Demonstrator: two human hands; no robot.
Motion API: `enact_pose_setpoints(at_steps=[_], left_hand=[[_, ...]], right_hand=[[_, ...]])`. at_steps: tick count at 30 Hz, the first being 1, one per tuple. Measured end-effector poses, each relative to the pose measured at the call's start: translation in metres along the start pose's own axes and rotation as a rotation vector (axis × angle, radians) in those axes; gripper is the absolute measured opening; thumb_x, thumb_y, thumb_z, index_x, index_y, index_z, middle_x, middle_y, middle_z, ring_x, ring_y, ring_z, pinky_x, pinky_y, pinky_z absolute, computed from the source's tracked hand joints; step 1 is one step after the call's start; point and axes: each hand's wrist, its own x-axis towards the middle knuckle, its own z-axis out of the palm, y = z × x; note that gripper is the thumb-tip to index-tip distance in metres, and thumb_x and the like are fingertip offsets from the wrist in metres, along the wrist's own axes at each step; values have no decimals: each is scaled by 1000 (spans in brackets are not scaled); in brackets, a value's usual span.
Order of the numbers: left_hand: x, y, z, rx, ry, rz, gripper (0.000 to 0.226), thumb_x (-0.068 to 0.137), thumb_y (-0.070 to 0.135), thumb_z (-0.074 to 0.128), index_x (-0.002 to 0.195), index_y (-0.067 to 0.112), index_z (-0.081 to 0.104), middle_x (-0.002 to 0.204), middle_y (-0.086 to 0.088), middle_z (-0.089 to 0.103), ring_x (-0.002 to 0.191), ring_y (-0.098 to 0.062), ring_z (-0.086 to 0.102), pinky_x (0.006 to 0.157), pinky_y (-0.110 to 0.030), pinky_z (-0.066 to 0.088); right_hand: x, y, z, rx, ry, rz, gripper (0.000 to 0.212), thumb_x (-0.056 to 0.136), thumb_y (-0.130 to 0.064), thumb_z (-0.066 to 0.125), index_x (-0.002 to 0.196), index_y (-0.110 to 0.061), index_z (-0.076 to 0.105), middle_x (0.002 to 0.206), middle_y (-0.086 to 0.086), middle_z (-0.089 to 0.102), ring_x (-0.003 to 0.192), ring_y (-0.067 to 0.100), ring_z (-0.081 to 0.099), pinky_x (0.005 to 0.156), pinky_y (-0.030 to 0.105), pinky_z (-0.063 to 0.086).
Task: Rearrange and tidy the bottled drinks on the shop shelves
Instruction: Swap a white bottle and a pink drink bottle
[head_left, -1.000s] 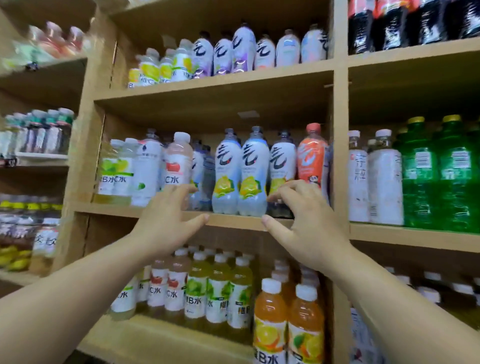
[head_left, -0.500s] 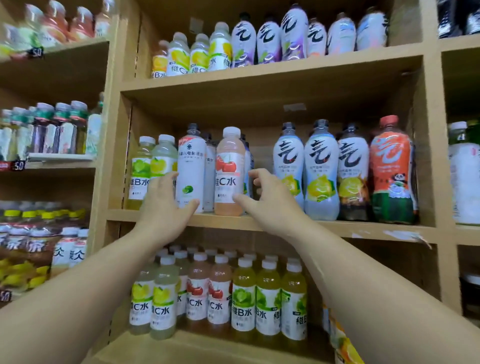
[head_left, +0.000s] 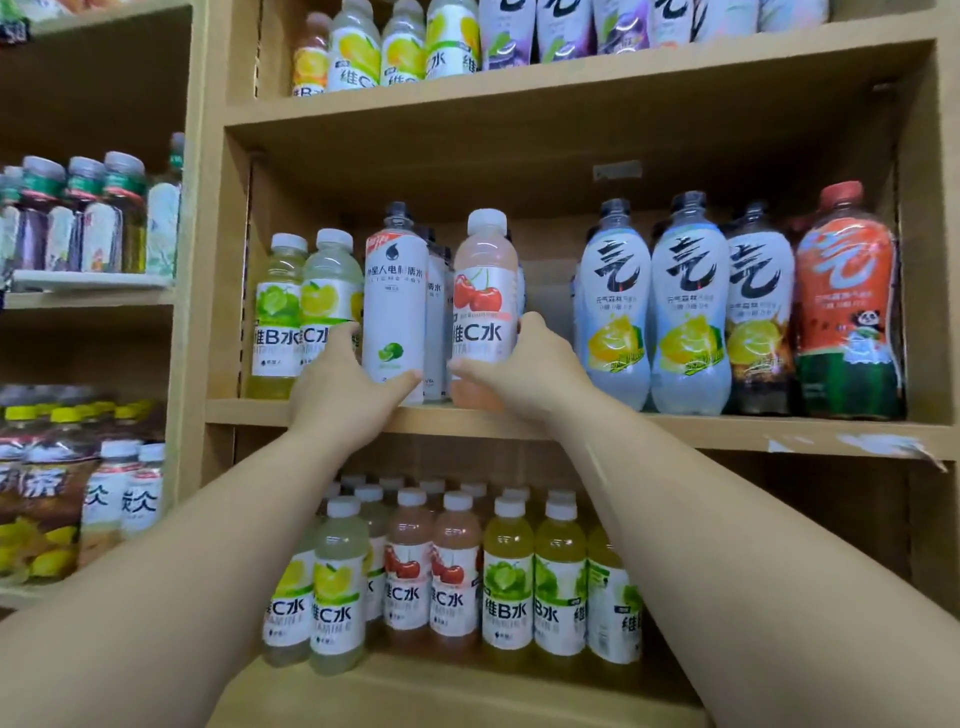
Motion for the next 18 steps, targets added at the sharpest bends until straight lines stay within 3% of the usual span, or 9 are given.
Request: enact_pose_setpoints(at_steps=[4, 7, 12, 18], left_hand=[[5, 2, -1, 16, -24, -36, 84, 73, 65, 77, 140, 27, 44, 123, 0, 68, 108, -26, 64, 84, -41, 53], [7, 5, -3, -2, -57, -58, 71, 73, 63, 78, 128, 26, 52, 117, 3, 68, 98, -21, 63, 76, -38, 52], [10, 14, -9, -83, -134, -103, 61, 59, 63, 78, 106, 26, 63, 100, 3, 71, 88, -22, 66, 81, -44, 58], [3, 24, -30, -135, -109, -78, 59, 58, 50, 82, 107, 23, 65, 98, 2, 70, 89, -21, 66, 80, -43, 59]], right_hand=[[2, 2, 3, 1, 0, -6, 72, 79, -53, 80, 130, -16, 45, 126, 1, 63, 112, 23, 62, 80, 32, 44], [4, 5, 4, 26, 5, 1, 71, 77, -53, 81, 127, -15, 47, 121, 0, 65, 108, 22, 64, 85, 36, 52], [3, 8, 0, 72, 7, 5, 60, 75, -51, 82, 118, -17, 59, 111, -1, 70, 99, 19, 67, 85, 39, 57], [-4, 8, -2, 93, 40, 4, 54, 76, -49, 82, 114, -16, 61, 107, -1, 70, 96, 18, 67, 82, 36, 55]])
